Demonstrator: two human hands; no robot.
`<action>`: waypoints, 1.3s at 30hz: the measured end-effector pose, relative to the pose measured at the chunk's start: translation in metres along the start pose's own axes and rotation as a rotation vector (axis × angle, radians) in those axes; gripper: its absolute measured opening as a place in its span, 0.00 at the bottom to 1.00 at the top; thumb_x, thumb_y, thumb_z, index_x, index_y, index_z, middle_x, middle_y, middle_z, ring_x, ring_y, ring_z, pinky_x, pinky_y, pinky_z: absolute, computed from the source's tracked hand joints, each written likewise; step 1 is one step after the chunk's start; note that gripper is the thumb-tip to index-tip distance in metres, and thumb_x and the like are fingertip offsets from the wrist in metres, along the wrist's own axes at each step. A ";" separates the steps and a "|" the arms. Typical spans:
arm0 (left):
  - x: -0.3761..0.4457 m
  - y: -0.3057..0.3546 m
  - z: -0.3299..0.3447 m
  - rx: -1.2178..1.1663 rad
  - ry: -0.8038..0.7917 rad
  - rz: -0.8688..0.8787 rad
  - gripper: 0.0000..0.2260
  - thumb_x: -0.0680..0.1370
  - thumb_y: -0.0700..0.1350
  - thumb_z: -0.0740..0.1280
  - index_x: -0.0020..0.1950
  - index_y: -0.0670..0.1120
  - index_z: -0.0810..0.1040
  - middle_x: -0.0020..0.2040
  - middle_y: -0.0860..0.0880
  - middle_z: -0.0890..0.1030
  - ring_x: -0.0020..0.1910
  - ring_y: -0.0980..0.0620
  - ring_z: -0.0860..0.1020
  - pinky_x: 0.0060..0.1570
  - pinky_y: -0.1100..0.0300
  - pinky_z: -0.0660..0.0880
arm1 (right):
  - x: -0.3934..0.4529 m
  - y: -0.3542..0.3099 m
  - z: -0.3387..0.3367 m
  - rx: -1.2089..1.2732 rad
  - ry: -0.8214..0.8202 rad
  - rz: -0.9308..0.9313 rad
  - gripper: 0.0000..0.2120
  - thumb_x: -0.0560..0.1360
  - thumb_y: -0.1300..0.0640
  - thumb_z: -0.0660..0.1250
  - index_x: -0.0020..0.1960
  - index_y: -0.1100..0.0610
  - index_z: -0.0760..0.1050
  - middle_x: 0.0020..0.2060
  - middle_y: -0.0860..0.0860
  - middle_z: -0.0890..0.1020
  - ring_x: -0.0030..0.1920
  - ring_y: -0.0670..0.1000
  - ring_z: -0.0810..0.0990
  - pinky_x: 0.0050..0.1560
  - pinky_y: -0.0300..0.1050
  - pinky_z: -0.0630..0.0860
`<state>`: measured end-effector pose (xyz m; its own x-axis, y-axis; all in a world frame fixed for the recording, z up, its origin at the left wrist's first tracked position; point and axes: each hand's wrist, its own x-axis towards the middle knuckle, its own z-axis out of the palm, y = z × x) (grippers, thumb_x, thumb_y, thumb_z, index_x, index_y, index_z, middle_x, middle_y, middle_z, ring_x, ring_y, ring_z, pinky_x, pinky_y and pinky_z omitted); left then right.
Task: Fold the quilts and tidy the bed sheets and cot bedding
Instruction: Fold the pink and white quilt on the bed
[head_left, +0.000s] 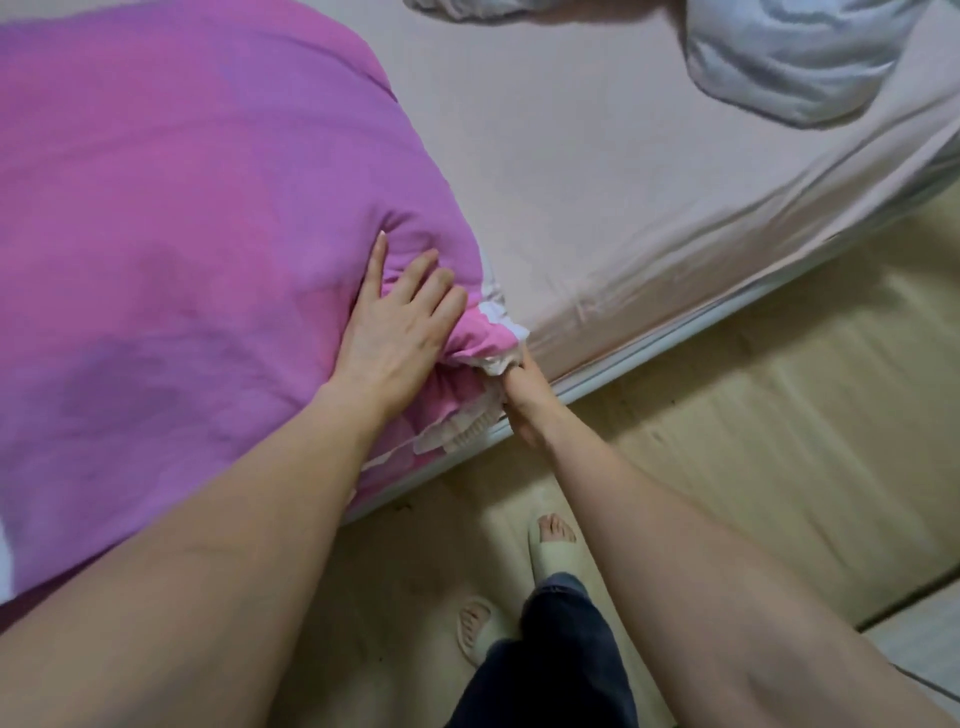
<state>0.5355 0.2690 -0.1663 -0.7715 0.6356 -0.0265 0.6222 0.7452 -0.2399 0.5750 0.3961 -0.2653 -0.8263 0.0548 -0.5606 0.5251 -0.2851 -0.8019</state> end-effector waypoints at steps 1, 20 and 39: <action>0.000 -0.004 -0.001 0.016 0.013 -0.002 0.16 0.79 0.41 0.50 0.58 0.40 0.74 0.61 0.41 0.75 0.71 0.41 0.67 0.71 0.35 0.45 | -0.002 -0.002 0.003 0.052 -0.002 -0.007 0.20 0.80 0.63 0.60 0.71 0.56 0.68 0.63 0.55 0.77 0.63 0.53 0.76 0.65 0.55 0.73; 0.003 -0.042 -0.031 -0.026 -0.154 -0.105 0.23 0.82 0.48 0.54 0.77 0.49 0.58 0.79 0.47 0.54 0.77 0.38 0.46 0.71 0.37 0.38 | -0.074 -0.028 -0.005 -0.692 0.257 -0.187 0.08 0.68 0.71 0.58 0.40 0.62 0.73 0.34 0.58 0.79 0.38 0.59 0.79 0.38 0.53 0.75; -0.161 -0.174 -0.083 -0.581 -0.392 -1.204 0.40 0.76 0.69 0.53 0.79 0.49 0.44 0.79 0.45 0.44 0.76 0.35 0.47 0.70 0.33 0.50 | -0.086 -0.165 0.128 -1.578 -0.394 -0.959 0.08 0.78 0.55 0.62 0.46 0.59 0.76 0.41 0.57 0.79 0.43 0.61 0.78 0.42 0.52 0.71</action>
<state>0.5628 0.0540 -0.0397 -0.7921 -0.4743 -0.3842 -0.5524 0.8247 0.1209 0.5332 0.3156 -0.0587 -0.7863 -0.6175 0.0212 -0.5885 0.7381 -0.3300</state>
